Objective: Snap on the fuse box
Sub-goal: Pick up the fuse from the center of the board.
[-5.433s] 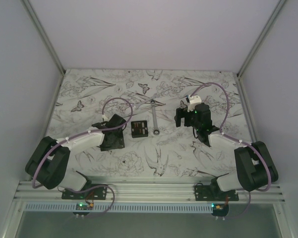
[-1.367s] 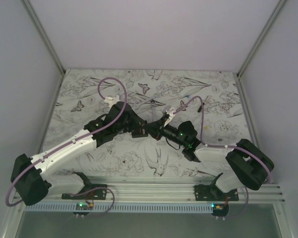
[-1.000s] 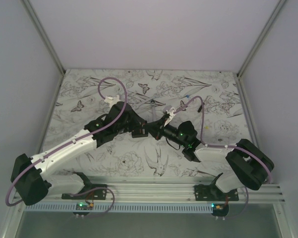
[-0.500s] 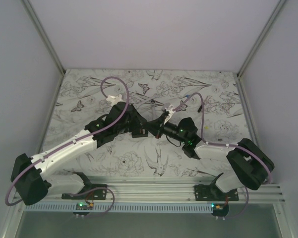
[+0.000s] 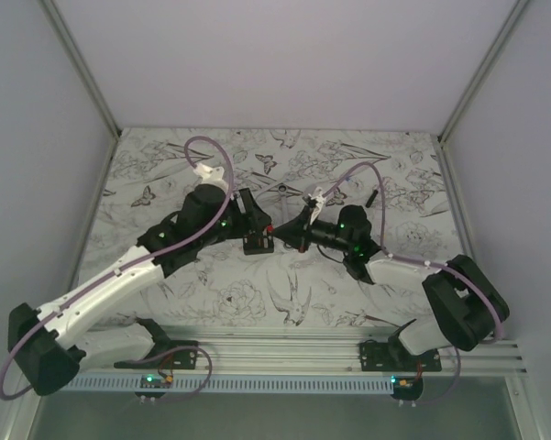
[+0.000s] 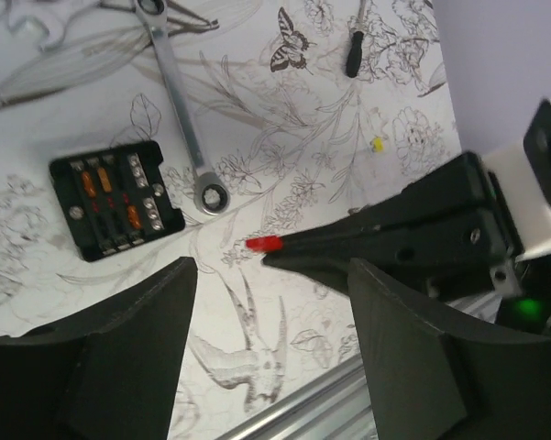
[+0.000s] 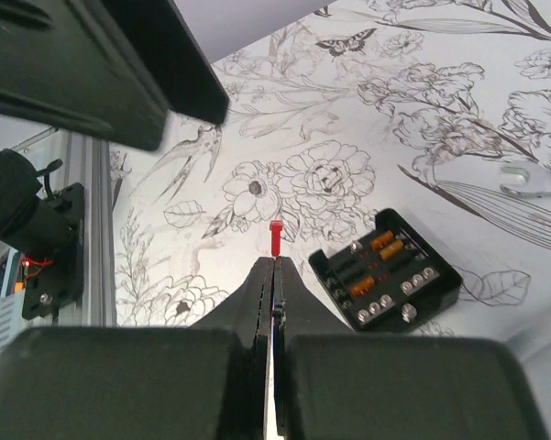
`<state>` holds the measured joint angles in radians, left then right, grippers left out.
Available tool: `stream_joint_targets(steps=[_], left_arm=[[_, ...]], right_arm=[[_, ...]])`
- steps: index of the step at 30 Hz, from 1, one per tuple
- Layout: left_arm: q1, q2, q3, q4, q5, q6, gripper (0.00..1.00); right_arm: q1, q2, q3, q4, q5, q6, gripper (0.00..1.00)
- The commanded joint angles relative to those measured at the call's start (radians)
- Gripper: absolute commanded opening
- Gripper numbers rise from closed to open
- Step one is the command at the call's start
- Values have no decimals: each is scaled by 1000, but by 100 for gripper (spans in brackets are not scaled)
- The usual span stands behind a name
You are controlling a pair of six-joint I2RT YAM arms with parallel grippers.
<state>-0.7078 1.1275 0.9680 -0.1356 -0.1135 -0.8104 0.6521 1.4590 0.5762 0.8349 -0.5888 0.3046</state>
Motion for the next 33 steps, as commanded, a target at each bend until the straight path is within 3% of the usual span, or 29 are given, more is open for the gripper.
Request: stream_joint_targets(steps=[1, 7, 16, 26, 33], left_arm=[[31, -44, 6, 14, 115, 340, 69], [84, -48, -10, 21, 408, 677, 67], [105, -6, 12, 33, 754, 878, 55], [106, 71, 36, 54, 831, 931, 36], [107, 89, 40, 77, 847, 936, 36]], right_arm=[[-65, -57, 24, -80, -145, -35, 0], [-119, -106, 72, -254, -281, -92, 0], [-127, -178, 98, -344, -381, -125, 0], [-126, -184, 108, -349, -459, -124, 0], [-126, -183, 109, -347, -481, -125, 0]])
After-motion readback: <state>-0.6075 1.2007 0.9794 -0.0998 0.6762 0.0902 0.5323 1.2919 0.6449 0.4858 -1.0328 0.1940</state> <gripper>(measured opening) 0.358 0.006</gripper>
